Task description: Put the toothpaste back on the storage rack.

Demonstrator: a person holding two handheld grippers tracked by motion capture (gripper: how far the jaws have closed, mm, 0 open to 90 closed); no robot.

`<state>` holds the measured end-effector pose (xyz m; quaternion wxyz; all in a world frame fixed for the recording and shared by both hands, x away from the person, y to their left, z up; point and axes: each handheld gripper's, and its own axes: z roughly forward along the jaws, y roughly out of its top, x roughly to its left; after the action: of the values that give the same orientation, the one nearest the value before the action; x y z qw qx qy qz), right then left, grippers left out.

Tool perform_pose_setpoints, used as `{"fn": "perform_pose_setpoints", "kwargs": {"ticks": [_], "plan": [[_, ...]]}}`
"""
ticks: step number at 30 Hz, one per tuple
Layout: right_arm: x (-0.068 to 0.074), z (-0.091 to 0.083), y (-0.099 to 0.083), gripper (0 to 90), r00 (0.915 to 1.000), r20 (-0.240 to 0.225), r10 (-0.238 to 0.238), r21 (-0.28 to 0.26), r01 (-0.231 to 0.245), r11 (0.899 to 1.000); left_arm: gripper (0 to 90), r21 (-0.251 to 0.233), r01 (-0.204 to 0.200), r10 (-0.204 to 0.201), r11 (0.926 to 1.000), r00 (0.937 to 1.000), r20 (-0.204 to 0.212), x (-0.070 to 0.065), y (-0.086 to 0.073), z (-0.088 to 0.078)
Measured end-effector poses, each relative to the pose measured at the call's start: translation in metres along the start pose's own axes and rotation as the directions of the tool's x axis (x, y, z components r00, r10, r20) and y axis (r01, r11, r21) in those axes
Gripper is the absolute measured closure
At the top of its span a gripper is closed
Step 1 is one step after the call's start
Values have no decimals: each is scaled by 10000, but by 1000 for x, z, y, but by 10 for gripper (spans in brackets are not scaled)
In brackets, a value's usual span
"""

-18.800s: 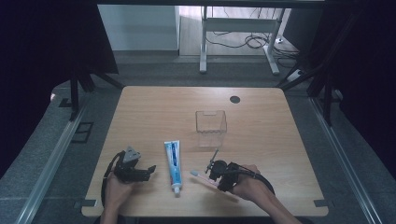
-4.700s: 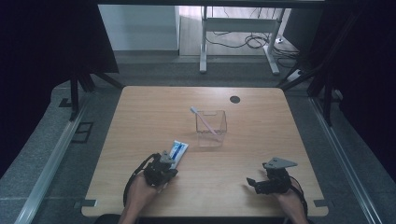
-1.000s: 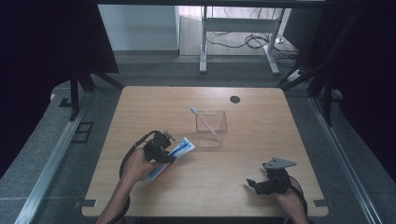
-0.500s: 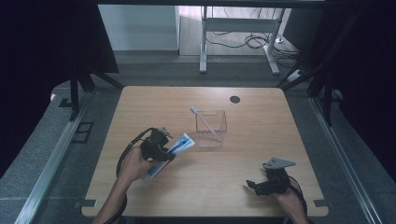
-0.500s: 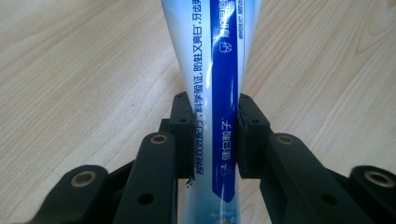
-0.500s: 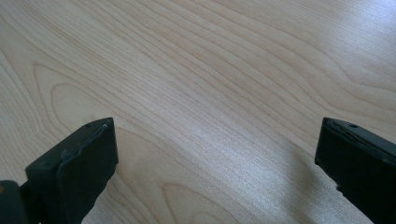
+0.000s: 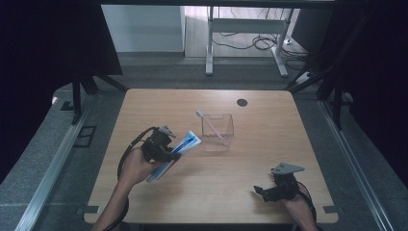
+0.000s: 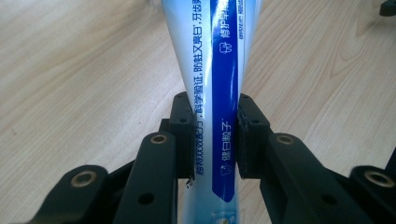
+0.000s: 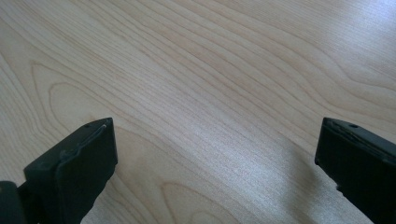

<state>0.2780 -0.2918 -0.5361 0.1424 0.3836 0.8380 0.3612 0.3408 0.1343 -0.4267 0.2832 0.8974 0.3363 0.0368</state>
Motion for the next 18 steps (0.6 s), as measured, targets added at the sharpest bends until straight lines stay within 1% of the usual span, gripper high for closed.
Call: {"fn": "perform_pose_setpoints", "kwargs": {"ticks": [7, 10, 18], "plan": [[-1, 0, 0, 0, 10000, 14, 23, -37, -23, 10000, 724, -381, -77, 74, 9992, 9999, -81, -2, 10, -7], [-1, 0, 0, 0, 10000, 7, 9, -50, -9, 10000, 724, -489, -127, 124, 9987, 9999, -70, -3, 14, -9], [-1, 0, 0, 0, 10000, -5, 5, -20, -5, 10000, 724, -697, -276, 262, 9972, 9995, -199, -6, 23, -14]]}}
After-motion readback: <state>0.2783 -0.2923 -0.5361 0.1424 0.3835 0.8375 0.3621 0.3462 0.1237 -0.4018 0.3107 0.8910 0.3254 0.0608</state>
